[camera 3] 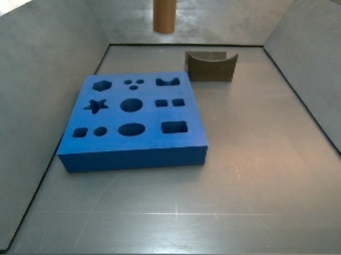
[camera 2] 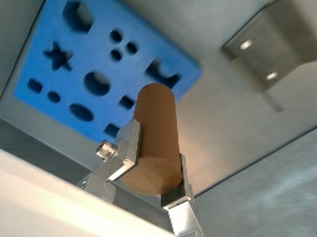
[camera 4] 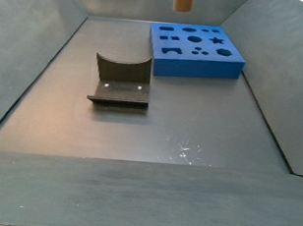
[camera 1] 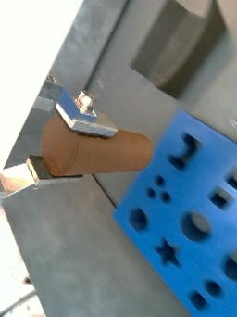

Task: Pick up the round object. Move up. Move to above the board. Insert the round object.
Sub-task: Move to above the board, then insert the round object.

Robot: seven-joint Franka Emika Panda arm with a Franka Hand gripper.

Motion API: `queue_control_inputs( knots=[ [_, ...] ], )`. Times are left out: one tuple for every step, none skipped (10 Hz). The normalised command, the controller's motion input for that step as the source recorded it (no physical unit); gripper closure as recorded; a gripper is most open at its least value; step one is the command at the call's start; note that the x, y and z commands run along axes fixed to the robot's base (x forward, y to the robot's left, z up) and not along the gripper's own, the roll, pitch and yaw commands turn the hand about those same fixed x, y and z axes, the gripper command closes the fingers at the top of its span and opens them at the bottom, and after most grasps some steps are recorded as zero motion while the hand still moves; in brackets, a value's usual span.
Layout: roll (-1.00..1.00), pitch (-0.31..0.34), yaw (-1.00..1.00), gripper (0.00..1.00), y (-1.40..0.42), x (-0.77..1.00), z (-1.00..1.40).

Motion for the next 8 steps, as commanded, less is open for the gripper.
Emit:
queue_control_inputs(
  knots=[
    [0.02, -0.007, 0.01, 1.00, -1.00, -0.03, -0.33],
    [0.03, -0.008, 0.01, 1.00, -1.00, -0.02, -0.34],
    [0.06, 0.000, 0.01, 1.00, -1.00, 0.00, -0.35],
    [0.09, 0.006, 0.01, 1.00, -0.78, 0.03, -0.28],
    [0.12, 0.016, 0.01, 1.00, -0.43, 0.07, -0.16],
    [0.10, 0.010, 0.01, 1.00, -0.27, 0.06, -0.11],
    [0.00, -0.009, 0.00, 1.00, 0.00, 0.00, 0.00],
    [-0.04, -0.100, 0.00, 1.00, 0.04, -0.01, 0.00]
  ],
)
